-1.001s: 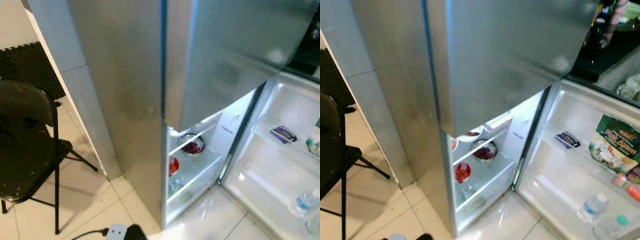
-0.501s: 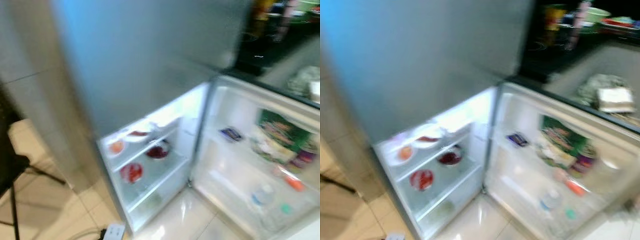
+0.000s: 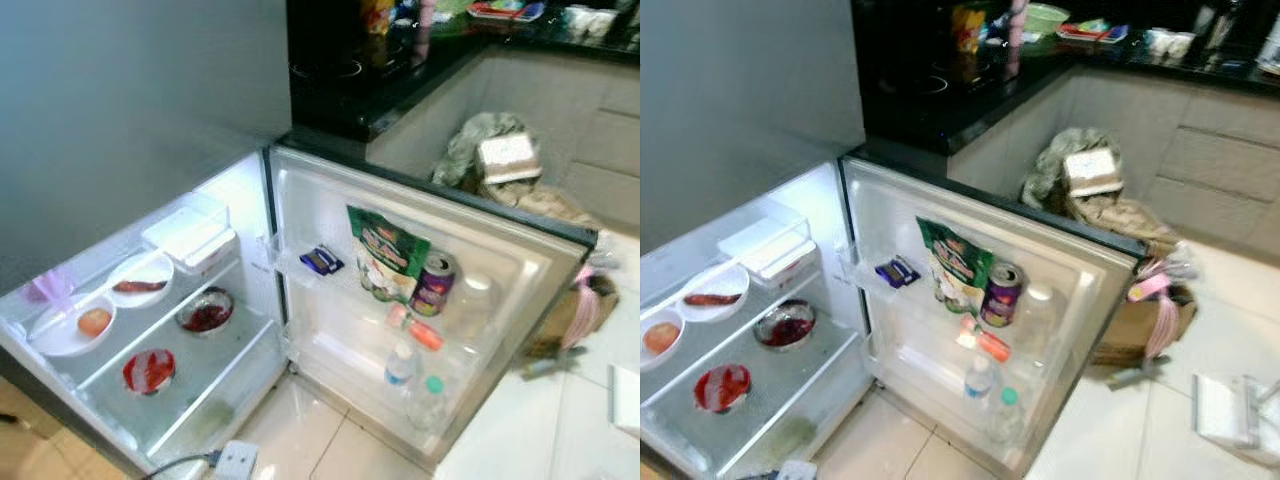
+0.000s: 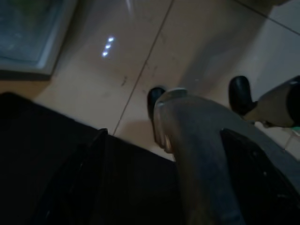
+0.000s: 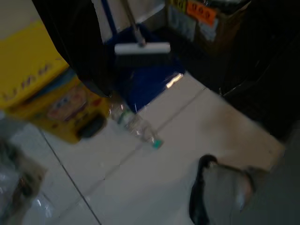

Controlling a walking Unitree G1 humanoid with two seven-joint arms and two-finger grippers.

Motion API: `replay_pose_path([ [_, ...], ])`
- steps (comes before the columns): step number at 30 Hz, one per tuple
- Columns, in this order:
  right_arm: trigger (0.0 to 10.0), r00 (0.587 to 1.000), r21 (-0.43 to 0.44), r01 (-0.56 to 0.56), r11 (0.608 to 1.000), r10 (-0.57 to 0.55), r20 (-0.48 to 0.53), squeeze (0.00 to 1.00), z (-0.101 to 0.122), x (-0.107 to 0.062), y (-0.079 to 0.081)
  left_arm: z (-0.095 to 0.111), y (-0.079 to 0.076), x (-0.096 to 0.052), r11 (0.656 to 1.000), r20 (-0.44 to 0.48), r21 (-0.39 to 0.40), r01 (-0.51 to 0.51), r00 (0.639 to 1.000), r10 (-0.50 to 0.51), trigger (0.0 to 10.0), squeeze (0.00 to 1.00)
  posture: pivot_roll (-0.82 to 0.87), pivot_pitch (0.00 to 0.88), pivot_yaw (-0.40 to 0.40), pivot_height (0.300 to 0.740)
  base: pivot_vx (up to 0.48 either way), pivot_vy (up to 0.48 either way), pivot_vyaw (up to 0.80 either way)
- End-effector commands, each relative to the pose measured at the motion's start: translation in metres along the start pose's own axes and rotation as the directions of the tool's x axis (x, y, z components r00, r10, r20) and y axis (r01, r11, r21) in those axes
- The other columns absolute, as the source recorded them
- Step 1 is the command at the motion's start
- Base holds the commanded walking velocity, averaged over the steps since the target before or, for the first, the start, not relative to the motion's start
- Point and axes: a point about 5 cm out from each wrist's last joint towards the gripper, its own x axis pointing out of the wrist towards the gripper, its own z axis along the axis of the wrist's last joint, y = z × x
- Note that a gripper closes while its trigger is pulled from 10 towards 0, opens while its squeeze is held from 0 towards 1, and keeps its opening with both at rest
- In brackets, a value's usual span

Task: Restocking fridge

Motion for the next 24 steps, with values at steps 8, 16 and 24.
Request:
replay_pose_path([
  [8, 10.0, 1.000, -0.001, 0.013, 1.000, -0.013, 0.003, 0.00, -0.001, 0.000, 0.001, -0.011, 0.001, -0.002, 1.000, -0.045, 0.002, 0.000, 0.999, 0.000, 10.0, 0.00, -0.01, 0.000, -0.026, 0.740, 0.000, 0.000, 0.00],
  [16, 10.0, 0.961, 0.212, 0.273, 0.938, -0.276, -0.016, 0.00, -0.007, -0.001, -0.008, -0.011, 0.005, -0.003, 1.000, -0.047, 0.004, -0.003, 0.999, 0.003, 10.0, 0.00, -0.01, 0.000, -0.023, 0.740, 0.000, 0.000, 0.00],
  [24, 10.0, 0.911, 0.351, 0.396, 0.848, -0.411, -0.034, 0.00, -0.010, -0.003, -0.011, -0.012, 0.006, -0.004, 1.000, -0.048, 0.004, -0.004, 0.999, 0.005, 10.0, 0.00, -0.01, 0.000, -0.021, 0.740, 0.000, 0.000, 0.00],
])
